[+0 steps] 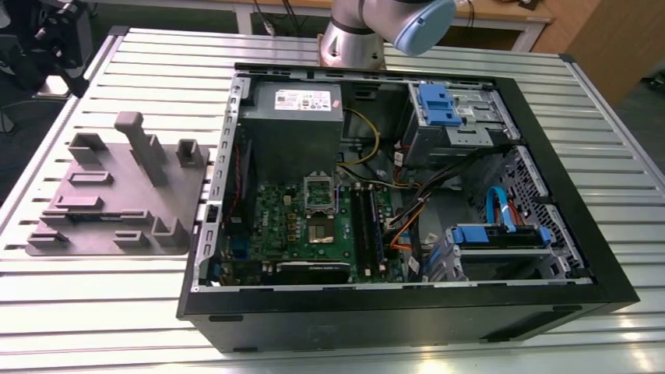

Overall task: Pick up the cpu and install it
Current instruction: 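Pick up the cpu and move it towards the insertion slot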

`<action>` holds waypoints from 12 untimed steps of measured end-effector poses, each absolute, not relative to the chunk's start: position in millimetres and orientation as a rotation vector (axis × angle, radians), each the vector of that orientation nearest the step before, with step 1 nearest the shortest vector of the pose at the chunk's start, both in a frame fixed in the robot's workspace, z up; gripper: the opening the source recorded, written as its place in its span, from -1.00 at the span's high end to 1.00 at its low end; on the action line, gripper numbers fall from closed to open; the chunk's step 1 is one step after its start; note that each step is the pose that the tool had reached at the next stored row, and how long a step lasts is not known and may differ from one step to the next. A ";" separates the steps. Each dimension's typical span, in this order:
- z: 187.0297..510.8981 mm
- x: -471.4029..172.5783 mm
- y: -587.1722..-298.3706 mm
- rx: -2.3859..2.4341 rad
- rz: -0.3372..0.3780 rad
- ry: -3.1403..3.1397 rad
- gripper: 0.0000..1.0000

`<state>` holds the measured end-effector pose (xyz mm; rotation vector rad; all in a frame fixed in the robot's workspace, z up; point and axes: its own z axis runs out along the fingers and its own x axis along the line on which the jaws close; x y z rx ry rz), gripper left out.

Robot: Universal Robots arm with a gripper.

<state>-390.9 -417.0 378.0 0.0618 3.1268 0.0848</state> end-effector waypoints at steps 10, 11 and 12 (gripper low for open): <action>377.9 -386.6 -417.1 0.062 0.085 3.127 0.05; 378.0 -386.2 -417.1 0.062 0.085 3.127 0.05; 377.9 -385.9 -417.1 0.062 0.085 3.127 0.05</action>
